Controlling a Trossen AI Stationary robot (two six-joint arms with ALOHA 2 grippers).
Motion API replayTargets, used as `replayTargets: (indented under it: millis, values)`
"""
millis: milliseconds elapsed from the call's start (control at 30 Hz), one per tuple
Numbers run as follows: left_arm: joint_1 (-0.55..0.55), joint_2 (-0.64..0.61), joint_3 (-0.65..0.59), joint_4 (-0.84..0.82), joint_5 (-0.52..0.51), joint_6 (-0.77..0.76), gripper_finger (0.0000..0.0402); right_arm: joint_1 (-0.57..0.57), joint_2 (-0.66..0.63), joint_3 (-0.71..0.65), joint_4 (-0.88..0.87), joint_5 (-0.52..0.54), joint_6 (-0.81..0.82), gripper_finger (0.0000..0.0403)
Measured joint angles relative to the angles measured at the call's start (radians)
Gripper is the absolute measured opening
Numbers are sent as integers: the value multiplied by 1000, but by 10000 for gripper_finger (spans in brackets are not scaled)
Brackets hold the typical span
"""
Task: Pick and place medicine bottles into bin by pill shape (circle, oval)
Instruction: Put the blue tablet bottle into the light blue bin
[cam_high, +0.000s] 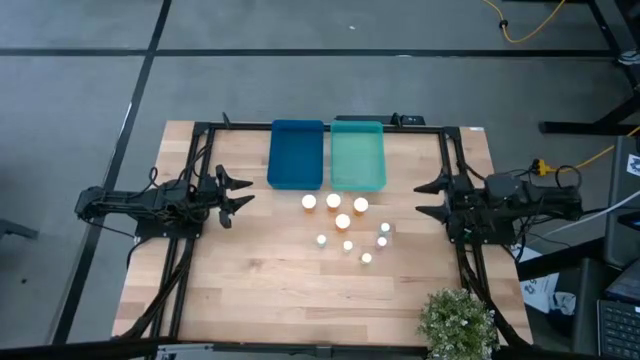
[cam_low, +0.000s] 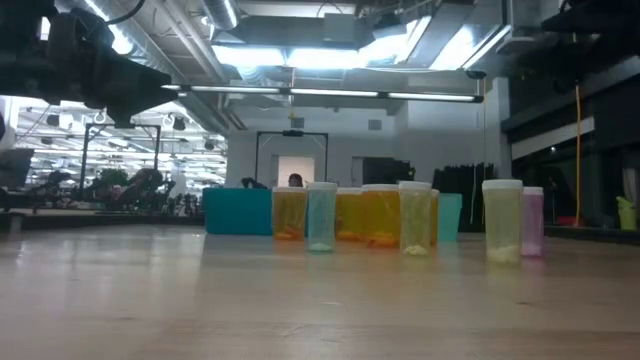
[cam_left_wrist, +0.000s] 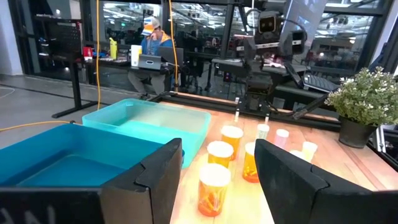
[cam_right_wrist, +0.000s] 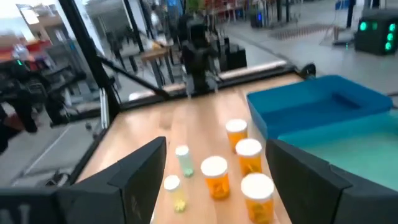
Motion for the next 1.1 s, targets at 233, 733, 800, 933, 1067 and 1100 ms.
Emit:
replayTargets:
  millis: [233, 733, 800, 933, 1067, 1100]
  values:
    - [0, 0, 0, 1, -107, 11, 195, 0, 308, 73, -125, -1, 60, 277]
    - [0, 0, 0, 1, -122, 115, 195, 0, 834, 74, -148, -73, 115, 277]
    - [0, 0, 0, 1, -122, 125, 195, 0, 869, 74, -109, -72, 92, 277]
    - [0, 0, 0, 1, -122, 151, 195, 0, 936, 75, -5, -73, 25, 277]
    - [0, 0, 0, 1, -122, 156, 195, 0, 985, 75, 76, -73, -15, 277]
    - [0, 0, 0, 1, -122, 156, 195, 0, 995, 75, 93, -73, -16, 277]
